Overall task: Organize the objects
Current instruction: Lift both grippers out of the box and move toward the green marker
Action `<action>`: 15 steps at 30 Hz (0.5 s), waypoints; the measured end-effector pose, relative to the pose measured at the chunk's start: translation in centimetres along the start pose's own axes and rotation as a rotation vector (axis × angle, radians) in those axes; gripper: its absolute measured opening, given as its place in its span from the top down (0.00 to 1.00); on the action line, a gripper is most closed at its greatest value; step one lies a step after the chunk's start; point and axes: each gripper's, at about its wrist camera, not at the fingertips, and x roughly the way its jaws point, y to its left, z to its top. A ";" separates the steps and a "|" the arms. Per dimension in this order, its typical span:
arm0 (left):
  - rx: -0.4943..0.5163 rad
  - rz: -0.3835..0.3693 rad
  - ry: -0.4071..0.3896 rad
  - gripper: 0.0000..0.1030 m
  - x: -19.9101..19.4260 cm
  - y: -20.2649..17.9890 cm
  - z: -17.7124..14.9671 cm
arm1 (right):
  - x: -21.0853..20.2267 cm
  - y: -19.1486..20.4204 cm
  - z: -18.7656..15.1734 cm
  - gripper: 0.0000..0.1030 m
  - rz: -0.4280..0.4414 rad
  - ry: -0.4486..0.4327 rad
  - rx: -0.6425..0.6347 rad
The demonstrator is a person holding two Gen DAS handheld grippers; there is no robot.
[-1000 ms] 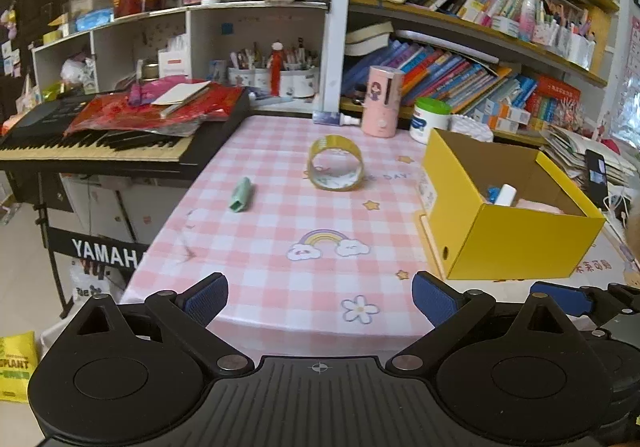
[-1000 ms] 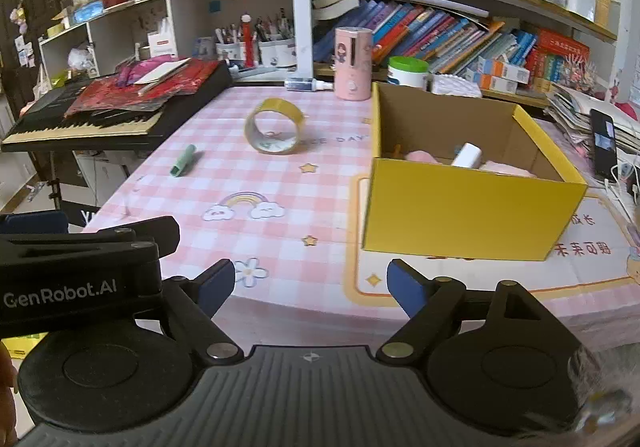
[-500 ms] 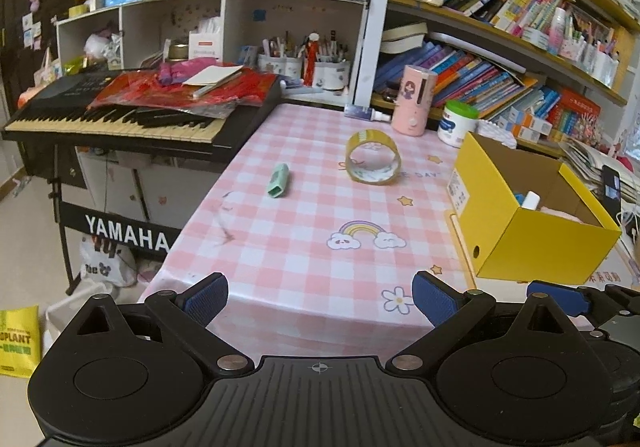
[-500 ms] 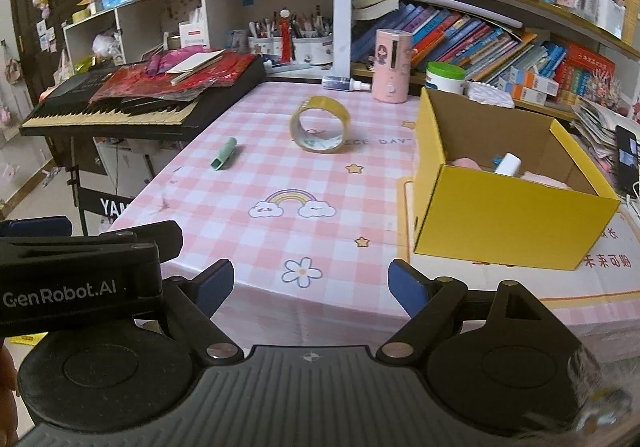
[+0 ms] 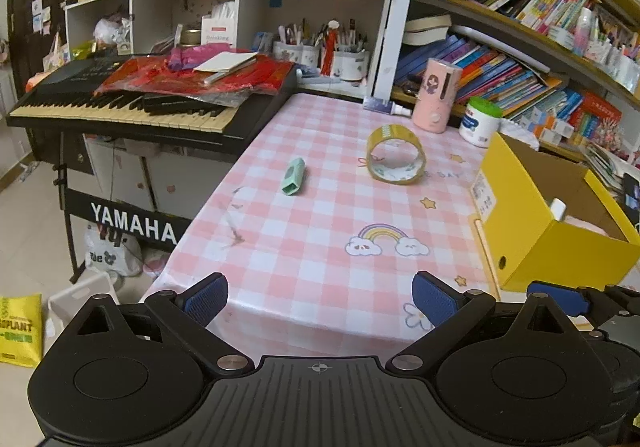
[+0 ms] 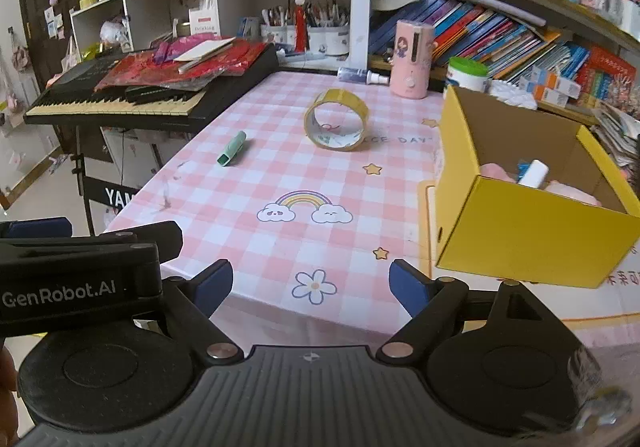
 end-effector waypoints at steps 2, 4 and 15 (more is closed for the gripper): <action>-0.009 0.008 0.009 0.03 0.8 0.1 0.3 | 0.8 0.0 0.5 0.17 0.007 0.005 -0.009; -0.012 0.013 0.018 0.03 1.7 0.1 0.8 | 1.8 -0.1 1.0 0.17 0.011 0.014 -0.017; -0.085 0.085 0.024 0.03 6.8 1.0 4.5 | 7.1 -2.2 4.6 0.18 0.007 0.047 -0.017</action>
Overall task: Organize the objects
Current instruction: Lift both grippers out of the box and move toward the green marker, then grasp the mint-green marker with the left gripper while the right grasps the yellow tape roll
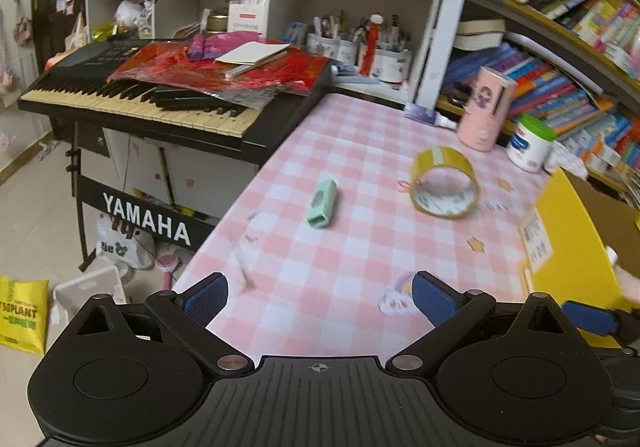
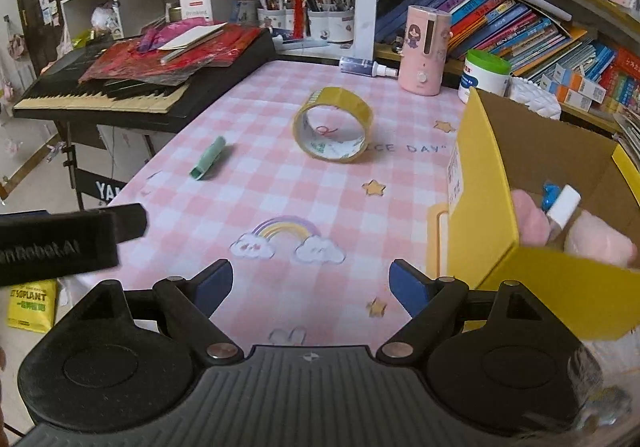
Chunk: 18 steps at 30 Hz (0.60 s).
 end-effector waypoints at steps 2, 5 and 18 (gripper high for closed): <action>-0.012 0.010 0.002 0.03 0.9 0.0 0.6 | 0.8 -0.6 0.8 0.18 -0.009 -0.006 0.004; -0.012 0.033 0.007 0.03 2.2 -0.1 1.5 | 2.2 -1.7 2.1 0.18 -0.021 -0.015 0.022; 0.064 0.054 0.030 0.08 10.0 -1.7 4.9 | 9.5 -4.6 9.4 0.23 -0.046 -0.032 0.034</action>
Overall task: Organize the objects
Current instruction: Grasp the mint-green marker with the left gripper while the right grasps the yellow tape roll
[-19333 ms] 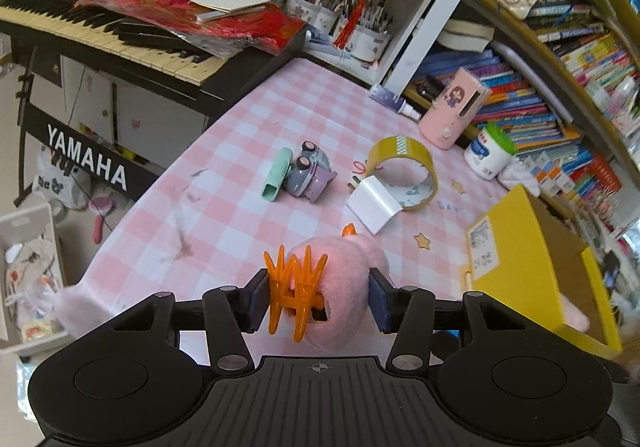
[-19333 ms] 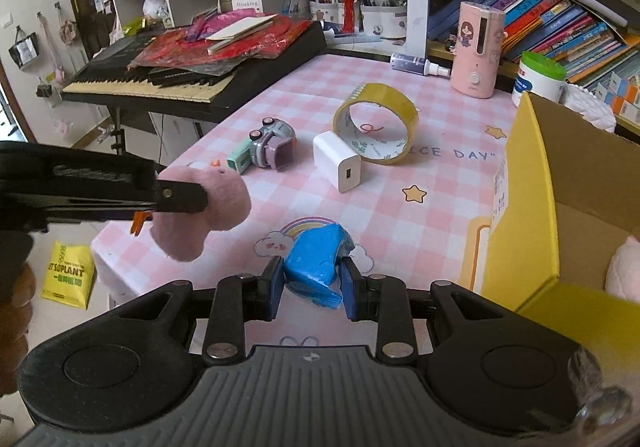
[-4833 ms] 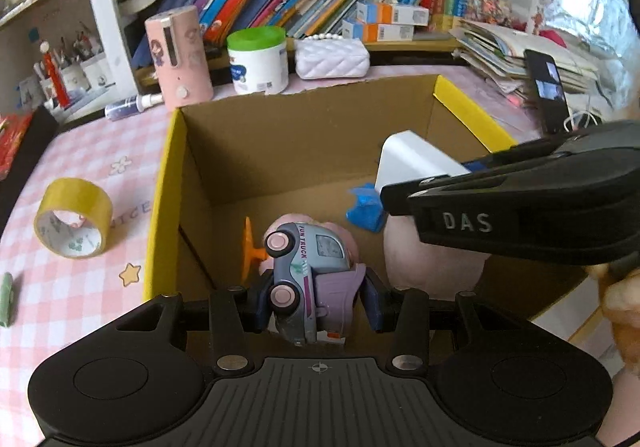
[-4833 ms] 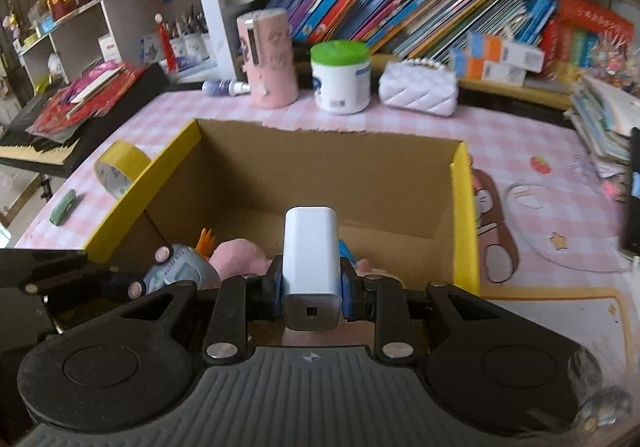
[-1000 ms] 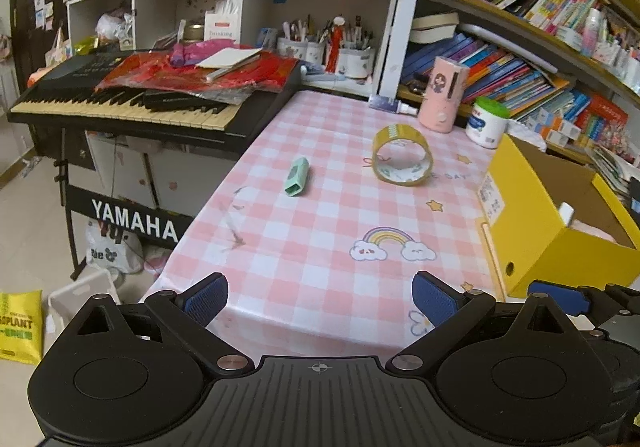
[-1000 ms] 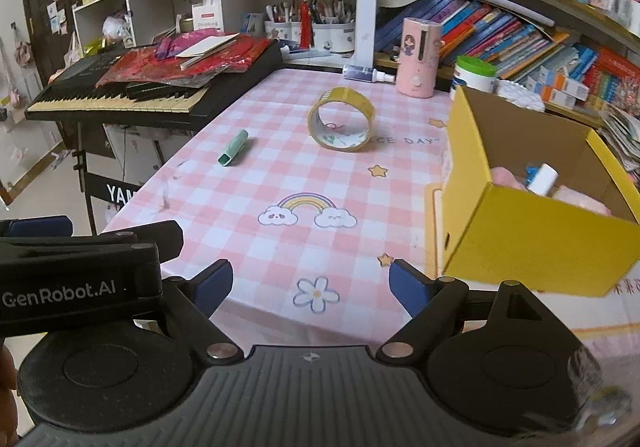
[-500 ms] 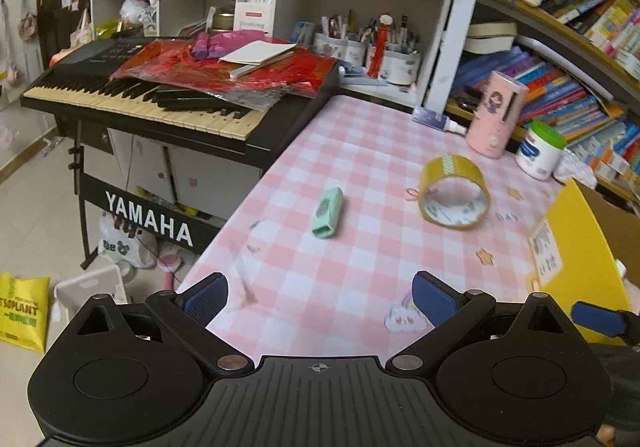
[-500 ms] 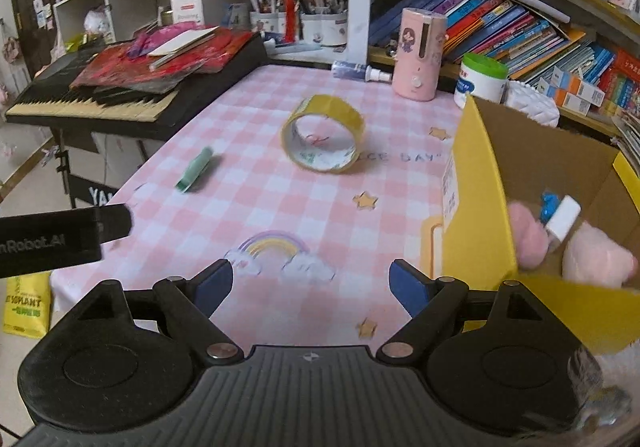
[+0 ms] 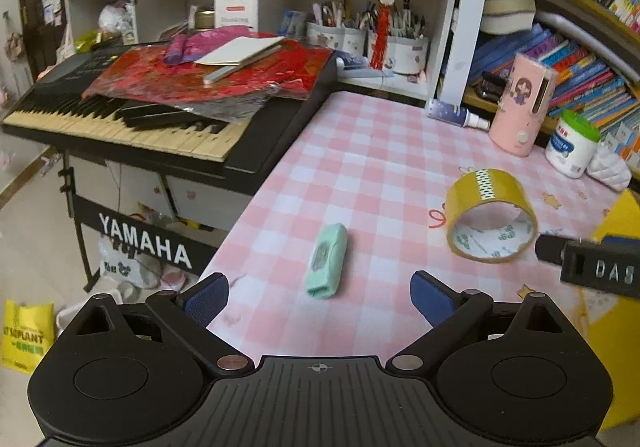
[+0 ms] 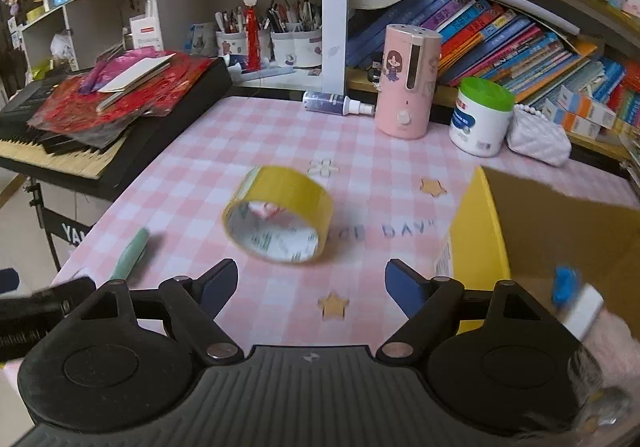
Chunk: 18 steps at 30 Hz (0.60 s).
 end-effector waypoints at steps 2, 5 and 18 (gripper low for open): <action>0.021 0.004 0.024 0.12 1.6 -0.5 0.4 | 1.5 0.0 0.8 0.25 -0.013 0.008 -0.007; 0.041 0.005 0.051 0.19 3.7 -0.9 0.8 | 3.5 0.1 1.4 0.28 -0.023 0.029 -0.014; 0.124 0.036 0.085 0.60 8.4 -2.0 1.2 | 9.3 0.0 2.5 0.49 -0.053 0.045 0.019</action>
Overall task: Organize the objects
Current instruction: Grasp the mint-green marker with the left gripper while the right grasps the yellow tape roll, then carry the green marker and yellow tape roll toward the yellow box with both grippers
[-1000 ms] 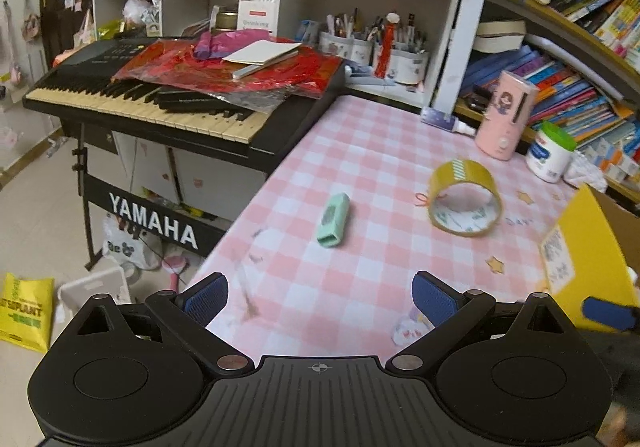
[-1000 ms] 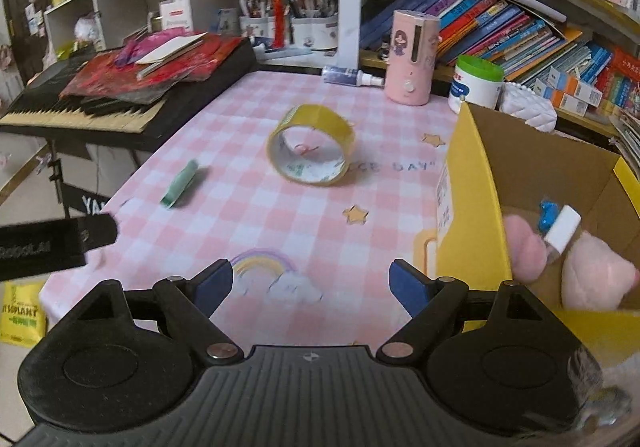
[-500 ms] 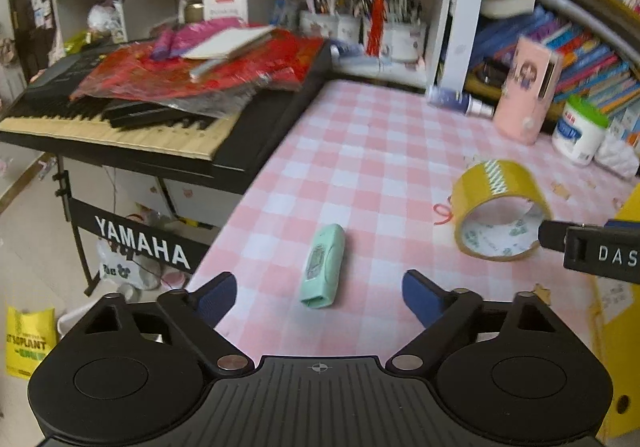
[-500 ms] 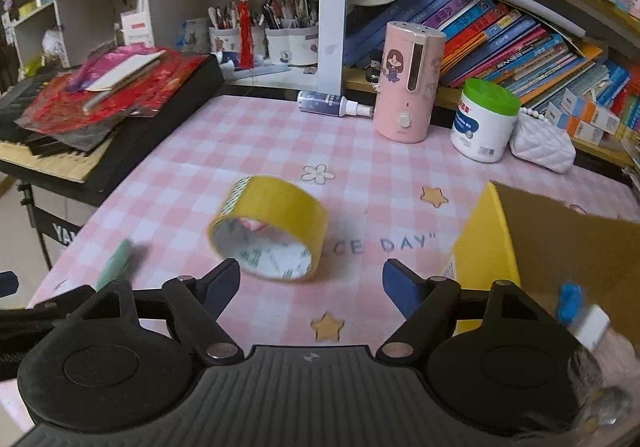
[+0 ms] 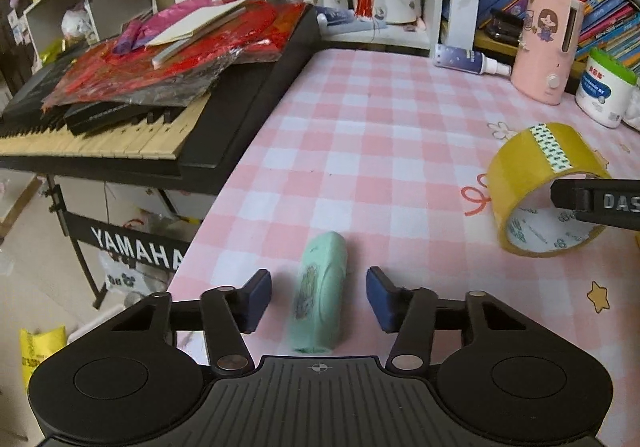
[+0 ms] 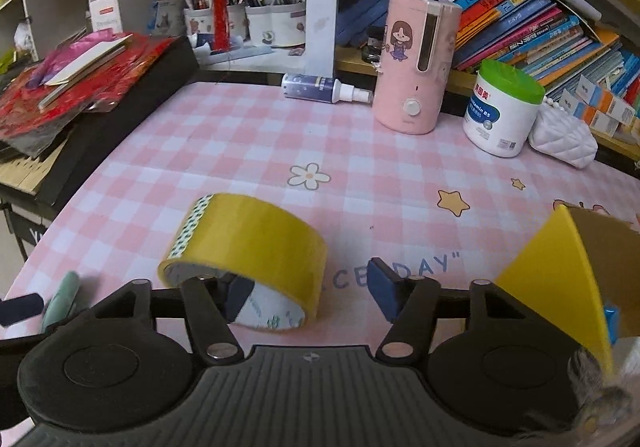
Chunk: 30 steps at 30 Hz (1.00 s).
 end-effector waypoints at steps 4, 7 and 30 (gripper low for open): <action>0.036 -0.015 -0.007 0.77 0.0 -0.7 0.1 | 1.3 -0.3 -0.1 0.80 0.017 0.009 0.012; -0.009 -0.037 0.004 0.77 -0.5 -0.1 0.0 | 1.2 -0.6 -0.2 0.84 0.021 0.000 0.021; -0.173 -0.258 -0.168 0.77 -17.0 3.7 -6.3 | -13.4 -1.6 -6.8 0.91 0.141 -0.023 -0.010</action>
